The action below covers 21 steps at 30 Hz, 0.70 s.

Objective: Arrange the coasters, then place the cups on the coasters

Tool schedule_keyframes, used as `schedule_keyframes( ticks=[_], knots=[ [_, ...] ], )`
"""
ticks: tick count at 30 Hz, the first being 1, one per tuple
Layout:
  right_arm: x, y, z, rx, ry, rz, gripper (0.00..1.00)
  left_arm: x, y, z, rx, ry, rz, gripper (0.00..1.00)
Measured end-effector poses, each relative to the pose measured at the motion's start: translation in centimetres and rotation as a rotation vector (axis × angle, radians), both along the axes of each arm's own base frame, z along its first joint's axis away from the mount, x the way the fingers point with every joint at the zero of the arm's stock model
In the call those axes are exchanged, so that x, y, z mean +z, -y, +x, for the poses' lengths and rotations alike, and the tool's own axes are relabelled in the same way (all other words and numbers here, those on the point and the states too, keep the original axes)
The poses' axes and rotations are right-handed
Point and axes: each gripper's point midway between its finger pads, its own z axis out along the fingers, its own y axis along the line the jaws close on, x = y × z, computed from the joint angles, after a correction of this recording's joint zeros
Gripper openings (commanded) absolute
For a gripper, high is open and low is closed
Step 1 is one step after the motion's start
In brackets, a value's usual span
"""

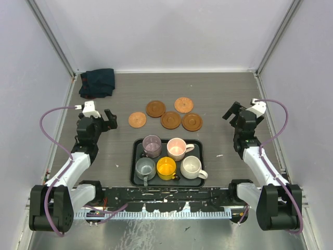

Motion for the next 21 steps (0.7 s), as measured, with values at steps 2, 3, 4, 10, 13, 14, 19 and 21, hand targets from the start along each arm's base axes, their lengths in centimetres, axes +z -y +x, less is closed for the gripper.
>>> schedule_keyframes(
  ticks=[2,3,4,10,13,14,19,21],
  knots=[
    [-0.1,0.0,0.0,-0.002,-0.001,0.003,1.00,0.0,0.1,0.0,-0.003,-0.002,-0.001,0.98],
    [-0.2,0.0,-0.1,-0.003,-0.002,0.006,1.00,-0.1,0.1,0.0,-0.004,-0.002,-0.001,0.98],
    [-0.4,0.0,-0.1,-0.004,-0.004,0.008,1.00,-0.1,0.1,0.0,-0.008,-0.002,-0.002,0.98],
    [-1.1,0.1,-0.2,-0.011,-0.024,0.012,1.00,-0.1,0.3,-0.1,-0.015,-0.004,-0.003,0.98],
    [-1.2,0.2,-0.2,-0.026,-0.021,0.019,1.00,-0.2,0.4,-0.1,-0.019,-0.009,-0.004,0.98],
    [-1.1,0.2,-0.2,-0.031,-0.018,0.025,1.00,-0.3,0.5,-0.1,-0.024,-0.012,-0.005,0.98],
    [-1.1,0.0,-0.1,-0.043,-0.003,0.068,1.00,-0.4,1.9,-0.3,-0.087,-0.017,-0.019,0.98],
    [-1.1,-0.4,0.0,-0.022,-0.002,0.079,1.00,-0.5,2.6,-0.4,-0.120,-0.027,-0.027,0.98]
  ],
)
